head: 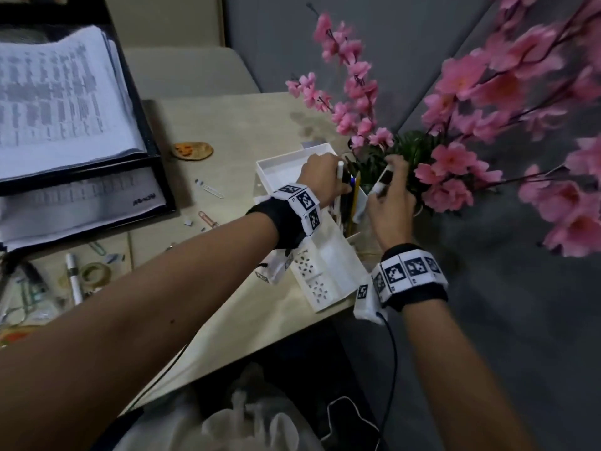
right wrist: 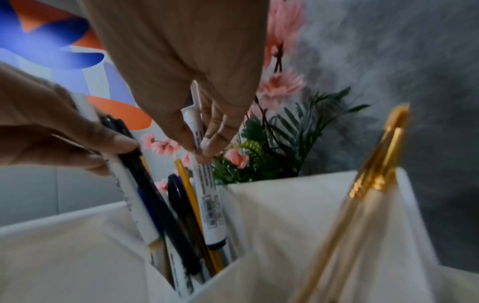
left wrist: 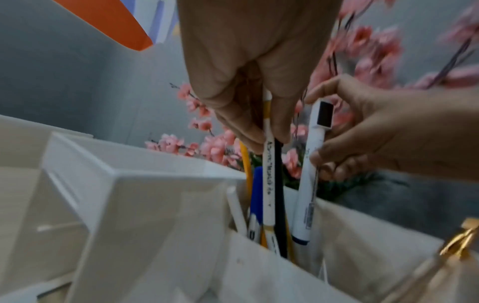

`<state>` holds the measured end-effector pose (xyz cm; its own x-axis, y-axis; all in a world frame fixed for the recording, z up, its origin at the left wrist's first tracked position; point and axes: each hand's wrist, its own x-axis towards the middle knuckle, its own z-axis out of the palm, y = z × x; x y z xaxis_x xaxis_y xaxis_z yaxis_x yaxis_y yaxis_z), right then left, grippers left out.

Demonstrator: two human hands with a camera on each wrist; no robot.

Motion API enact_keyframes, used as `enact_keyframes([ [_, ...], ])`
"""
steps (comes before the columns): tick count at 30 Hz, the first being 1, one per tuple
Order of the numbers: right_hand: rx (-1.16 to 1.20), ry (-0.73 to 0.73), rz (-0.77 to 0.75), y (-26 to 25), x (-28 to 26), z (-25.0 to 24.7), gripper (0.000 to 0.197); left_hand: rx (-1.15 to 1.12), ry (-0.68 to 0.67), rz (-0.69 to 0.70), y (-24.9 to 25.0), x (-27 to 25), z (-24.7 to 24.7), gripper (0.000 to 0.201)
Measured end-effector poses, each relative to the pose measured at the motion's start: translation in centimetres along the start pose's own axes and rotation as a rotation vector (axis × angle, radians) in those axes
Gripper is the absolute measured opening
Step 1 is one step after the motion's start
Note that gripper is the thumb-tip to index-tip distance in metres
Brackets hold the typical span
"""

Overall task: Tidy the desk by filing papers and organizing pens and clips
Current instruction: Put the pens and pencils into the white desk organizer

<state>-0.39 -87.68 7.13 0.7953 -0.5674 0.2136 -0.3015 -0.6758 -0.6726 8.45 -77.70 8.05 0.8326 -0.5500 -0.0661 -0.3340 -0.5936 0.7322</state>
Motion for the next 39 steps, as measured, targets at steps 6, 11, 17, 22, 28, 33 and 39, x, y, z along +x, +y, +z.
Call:
enact_keyframes([
  [6,-0.094,-0.228,-0.008,2.5,0.4,2.1,0.054,0.091,-0.03,-0.063,-0.3,1.1,3.2,0.041],
  [11,-0.169,-0.267,-0.035,2.9,-0.4,3.1,0.063,0.322,-0.036,-0.049,-0.2,0.6,4.6,0.042],
  [17,-0.318,-0.218,0.007,0.5,-0.8,2.4,0.066,0.272,-0.118,-0.059,-1.7,-1.1,1.5,0.041],
  [22,-0.075,-0.111,-0.101,-5.6,-4.5,5.1,0.056,0.074,-0.013,-0.102,-6.5,-6.0,-4.4,0.045],
  [28,-0.065,-0.635,-0.132,-11.7,-12.5,13.3,0.021,-0.057,0.036,-0.396,-15.9,-15.7,-10.1,0.024],
  [33,-0.173,-0.864,-0.095,-14.1,-18.1,19.3,0.021,-0.068,0.059,-0.581,-23.1,-22.9,-13.2,0.022],
  [39,-0.326,-0.828,-0.041,-15.7,-20.7,22.0,0.02,-0.104,0.07,-0.636,-26.5,-27.4,-14.3,0.015],
])
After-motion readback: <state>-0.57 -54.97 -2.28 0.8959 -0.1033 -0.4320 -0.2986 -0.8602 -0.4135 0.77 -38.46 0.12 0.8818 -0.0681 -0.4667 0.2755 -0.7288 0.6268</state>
